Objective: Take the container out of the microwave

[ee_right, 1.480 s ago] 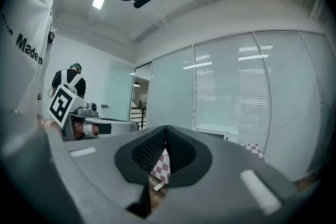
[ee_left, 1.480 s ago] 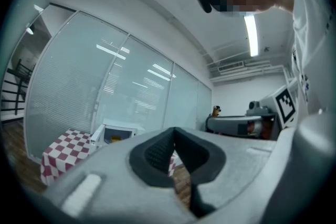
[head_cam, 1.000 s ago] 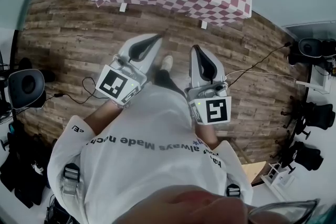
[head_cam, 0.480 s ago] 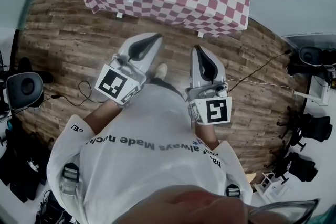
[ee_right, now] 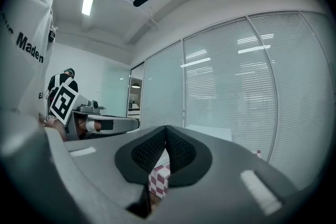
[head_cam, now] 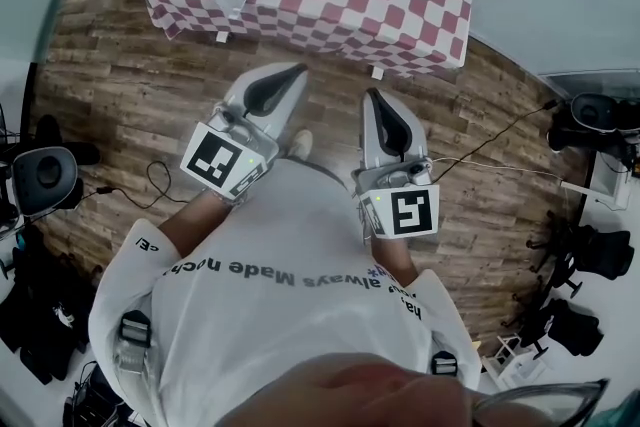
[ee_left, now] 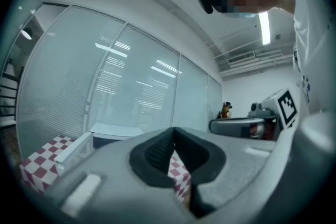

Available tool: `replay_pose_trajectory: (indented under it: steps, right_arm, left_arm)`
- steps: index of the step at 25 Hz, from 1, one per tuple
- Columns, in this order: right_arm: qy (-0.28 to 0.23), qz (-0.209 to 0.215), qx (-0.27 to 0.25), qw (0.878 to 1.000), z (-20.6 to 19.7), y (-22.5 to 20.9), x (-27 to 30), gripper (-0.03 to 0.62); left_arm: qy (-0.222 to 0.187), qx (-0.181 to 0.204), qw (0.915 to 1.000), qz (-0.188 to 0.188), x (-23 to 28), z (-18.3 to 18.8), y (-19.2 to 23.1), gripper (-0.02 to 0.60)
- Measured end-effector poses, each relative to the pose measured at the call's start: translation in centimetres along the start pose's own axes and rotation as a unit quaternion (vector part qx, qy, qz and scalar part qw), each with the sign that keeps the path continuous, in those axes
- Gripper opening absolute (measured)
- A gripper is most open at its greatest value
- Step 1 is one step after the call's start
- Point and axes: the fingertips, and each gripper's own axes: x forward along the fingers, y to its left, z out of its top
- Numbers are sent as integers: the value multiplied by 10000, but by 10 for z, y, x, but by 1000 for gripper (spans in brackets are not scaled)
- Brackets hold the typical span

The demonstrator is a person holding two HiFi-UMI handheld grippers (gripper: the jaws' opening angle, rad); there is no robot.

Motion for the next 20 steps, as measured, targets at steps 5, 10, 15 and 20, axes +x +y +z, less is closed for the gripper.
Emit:
replay_pose_trajectory:
  steps: [5, 10, 15, 20]
  right_arm:
    - [36, 100, -33, 9999, -2, -23, 8, 2]
    - [36, 173, -7, 9998, -5, -32, 14, 2]
    - [35, 196, -8, 9998, -6, -42, 24, 2]
    - [47, 109, -37, 9999, -7, -60, 38, 2]
  left_arm:
    - [1, 36, 9999, 102, 23, 1, 4, 4]
    - [43, 65, 9998, 174, 32, -2, 9, 4]
    - [61, 70, 9998, 191, 45, -4, 18, 3]
    - [4, 53, 9999, 146, 64, -3, 30, 4]
